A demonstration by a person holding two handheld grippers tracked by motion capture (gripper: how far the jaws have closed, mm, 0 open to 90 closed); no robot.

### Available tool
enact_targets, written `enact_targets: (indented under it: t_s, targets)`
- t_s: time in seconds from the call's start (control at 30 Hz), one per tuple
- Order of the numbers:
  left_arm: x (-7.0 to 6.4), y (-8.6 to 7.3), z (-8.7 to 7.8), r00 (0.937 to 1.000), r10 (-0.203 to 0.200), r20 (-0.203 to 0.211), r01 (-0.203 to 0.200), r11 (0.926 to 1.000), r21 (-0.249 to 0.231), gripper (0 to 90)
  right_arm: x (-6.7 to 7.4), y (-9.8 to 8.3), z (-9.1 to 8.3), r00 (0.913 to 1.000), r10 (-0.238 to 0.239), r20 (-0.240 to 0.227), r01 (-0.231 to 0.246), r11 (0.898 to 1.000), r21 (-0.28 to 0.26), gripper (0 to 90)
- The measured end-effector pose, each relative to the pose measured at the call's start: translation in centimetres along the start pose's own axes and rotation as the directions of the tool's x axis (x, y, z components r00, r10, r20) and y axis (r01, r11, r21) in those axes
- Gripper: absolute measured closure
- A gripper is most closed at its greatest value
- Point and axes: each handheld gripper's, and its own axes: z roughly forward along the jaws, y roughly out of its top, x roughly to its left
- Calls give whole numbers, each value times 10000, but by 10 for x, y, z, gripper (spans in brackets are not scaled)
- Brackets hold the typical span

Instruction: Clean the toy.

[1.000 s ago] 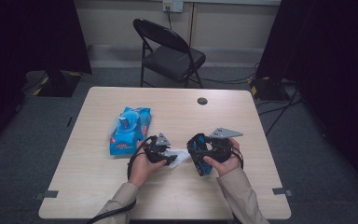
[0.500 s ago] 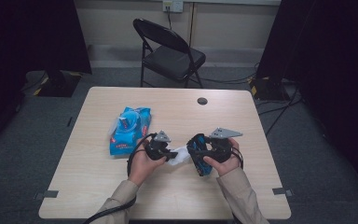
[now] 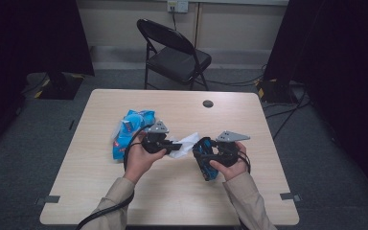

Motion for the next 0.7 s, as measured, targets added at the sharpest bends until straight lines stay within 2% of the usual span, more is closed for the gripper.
enact_targets:
  t_s: [0.27, 0.7]
  targets:
    - [-1, 9, -6, 9988, -69, 480, 96, 9983, -571, 843, -2, -1, -1, 10000, 37, 36, -36, 10000, -16, 258]
    - [-10, 12, 13, 9944, 68, 1054, -10, 9985, -547, 843, 1, 0, 1, 9999, 4, -114, -4, 10000, -26, 258]
